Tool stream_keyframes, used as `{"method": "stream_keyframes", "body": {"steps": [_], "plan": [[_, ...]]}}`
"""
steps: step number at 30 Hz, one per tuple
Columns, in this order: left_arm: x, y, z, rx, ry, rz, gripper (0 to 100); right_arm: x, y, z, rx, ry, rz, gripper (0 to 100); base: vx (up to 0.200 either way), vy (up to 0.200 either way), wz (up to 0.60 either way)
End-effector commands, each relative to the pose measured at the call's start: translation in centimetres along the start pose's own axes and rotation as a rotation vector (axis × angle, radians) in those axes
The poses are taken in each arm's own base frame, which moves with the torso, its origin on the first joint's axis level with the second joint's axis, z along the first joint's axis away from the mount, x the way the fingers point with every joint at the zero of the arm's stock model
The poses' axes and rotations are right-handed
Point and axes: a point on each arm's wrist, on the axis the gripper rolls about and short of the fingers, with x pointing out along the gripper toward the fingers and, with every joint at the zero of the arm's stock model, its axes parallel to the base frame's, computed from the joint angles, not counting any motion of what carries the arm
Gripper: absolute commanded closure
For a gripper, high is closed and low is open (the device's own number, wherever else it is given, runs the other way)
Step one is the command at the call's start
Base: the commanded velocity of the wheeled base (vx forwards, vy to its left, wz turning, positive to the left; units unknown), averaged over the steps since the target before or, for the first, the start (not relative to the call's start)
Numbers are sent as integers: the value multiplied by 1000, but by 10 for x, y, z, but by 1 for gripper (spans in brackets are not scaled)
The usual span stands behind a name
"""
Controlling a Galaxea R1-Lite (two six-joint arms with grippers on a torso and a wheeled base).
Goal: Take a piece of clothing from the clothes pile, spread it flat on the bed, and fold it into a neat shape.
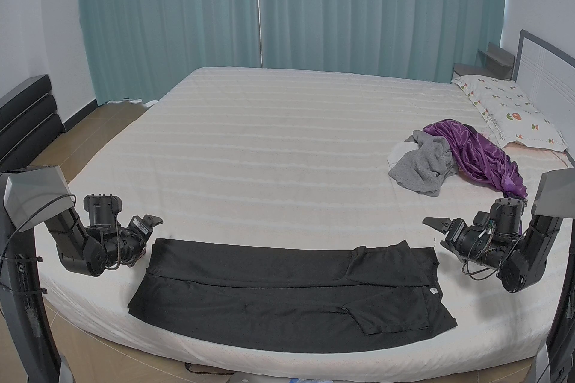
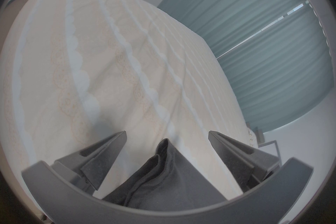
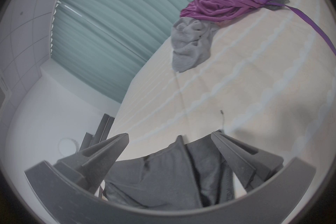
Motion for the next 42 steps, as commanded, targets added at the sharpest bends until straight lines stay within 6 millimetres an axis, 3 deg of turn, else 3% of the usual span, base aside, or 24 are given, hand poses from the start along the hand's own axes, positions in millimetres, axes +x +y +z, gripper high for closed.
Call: {"method": "stream_keyframes", "body": {"steps": [1, 11, 17, 18, 42], "plan": [[-8, -2, 11, -36, -14, -28, 0, -10, 20, 0, -35, 10, 60, 0, 0, 0, 0], [-10, 0, 13, -42, -5, -37, 0, 13, -1, -33, -153, 162, 26, 0, 0, 0, 0], [-10, 0, 13, -42, -4, -38, 0, 19, -14, -44, -177, 200, -3, 0, 0, 0, 0], [-10, 0, 13, -42, -3, -36, 0, 21, -17, -46, -182, 207, -7, 100, 0, 0, 0], [-9, 0, 13, -42, -4, -36, 0, -5, -22, -53, -219, 217, -23, 100, 0, 0, 0]]}}
